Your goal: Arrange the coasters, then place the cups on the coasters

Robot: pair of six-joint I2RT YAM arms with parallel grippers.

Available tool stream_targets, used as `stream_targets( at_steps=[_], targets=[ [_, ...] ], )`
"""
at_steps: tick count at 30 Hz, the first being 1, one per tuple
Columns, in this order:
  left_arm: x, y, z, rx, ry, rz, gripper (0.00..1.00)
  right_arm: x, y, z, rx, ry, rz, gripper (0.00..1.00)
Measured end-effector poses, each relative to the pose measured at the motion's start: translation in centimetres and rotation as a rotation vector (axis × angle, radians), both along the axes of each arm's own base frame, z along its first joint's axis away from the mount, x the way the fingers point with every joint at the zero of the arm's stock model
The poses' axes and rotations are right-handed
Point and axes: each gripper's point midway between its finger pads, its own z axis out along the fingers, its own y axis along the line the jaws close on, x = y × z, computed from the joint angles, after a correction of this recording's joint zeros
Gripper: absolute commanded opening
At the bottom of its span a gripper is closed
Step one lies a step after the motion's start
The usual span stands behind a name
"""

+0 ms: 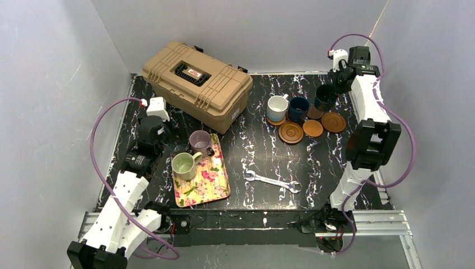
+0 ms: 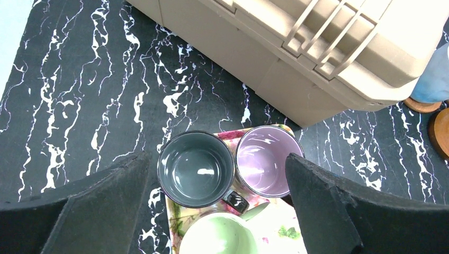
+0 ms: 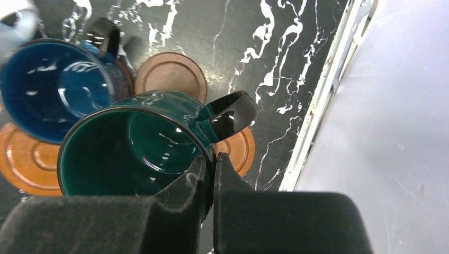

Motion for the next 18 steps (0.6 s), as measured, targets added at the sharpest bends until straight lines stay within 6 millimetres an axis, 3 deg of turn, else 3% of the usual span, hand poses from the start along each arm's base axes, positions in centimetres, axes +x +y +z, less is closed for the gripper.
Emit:
stream_targets(
  at_steps=[6,18],
  targets=[
    [0.2,-0.2,-0.5,0.008,0.018,-0.007,0.98,0.9,-2.1,-3.7,-0.007,0.068,-0.008,0.01],
    [0.4,-0.4,-1.2,0.017,0.043,-0.013,0.98,2.2,-1.4,-7.8,0.018,0.127,0.040,0.01]
  ],
)
